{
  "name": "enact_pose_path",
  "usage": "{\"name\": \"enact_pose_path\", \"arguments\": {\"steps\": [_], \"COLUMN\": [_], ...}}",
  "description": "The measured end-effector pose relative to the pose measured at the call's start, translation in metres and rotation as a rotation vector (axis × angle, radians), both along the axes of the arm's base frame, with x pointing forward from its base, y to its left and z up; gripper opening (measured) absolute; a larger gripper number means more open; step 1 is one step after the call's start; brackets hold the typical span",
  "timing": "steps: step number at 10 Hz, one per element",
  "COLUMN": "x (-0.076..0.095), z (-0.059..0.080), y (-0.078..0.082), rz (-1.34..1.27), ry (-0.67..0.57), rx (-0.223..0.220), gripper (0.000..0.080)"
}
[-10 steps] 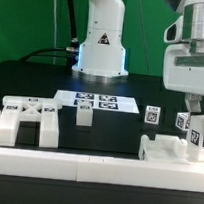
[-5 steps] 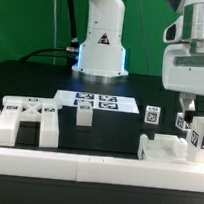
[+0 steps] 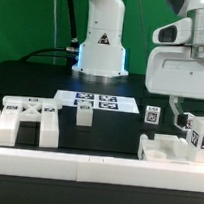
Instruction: Assemble chair
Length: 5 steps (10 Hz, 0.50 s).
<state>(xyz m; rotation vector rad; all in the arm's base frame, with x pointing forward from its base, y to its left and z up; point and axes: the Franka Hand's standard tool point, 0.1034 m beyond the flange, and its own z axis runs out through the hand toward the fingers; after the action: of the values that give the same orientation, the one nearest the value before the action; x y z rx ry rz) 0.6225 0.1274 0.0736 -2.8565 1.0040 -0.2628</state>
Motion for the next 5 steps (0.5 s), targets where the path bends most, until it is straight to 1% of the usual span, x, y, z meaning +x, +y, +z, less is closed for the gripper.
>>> {"name": "enact_pose_path", "arguments": {"steps": [2, 5], "x": [0.0004, 0.0008], "z": [-0.0002, -0.0002], "y": [-0.0008, -0.0021], "rz": [0.182, 0.384], "ry": [-0.004, -0.008], "rx": [-0.043, -0.091], "gripper": [0.0649, 0.0649]}}
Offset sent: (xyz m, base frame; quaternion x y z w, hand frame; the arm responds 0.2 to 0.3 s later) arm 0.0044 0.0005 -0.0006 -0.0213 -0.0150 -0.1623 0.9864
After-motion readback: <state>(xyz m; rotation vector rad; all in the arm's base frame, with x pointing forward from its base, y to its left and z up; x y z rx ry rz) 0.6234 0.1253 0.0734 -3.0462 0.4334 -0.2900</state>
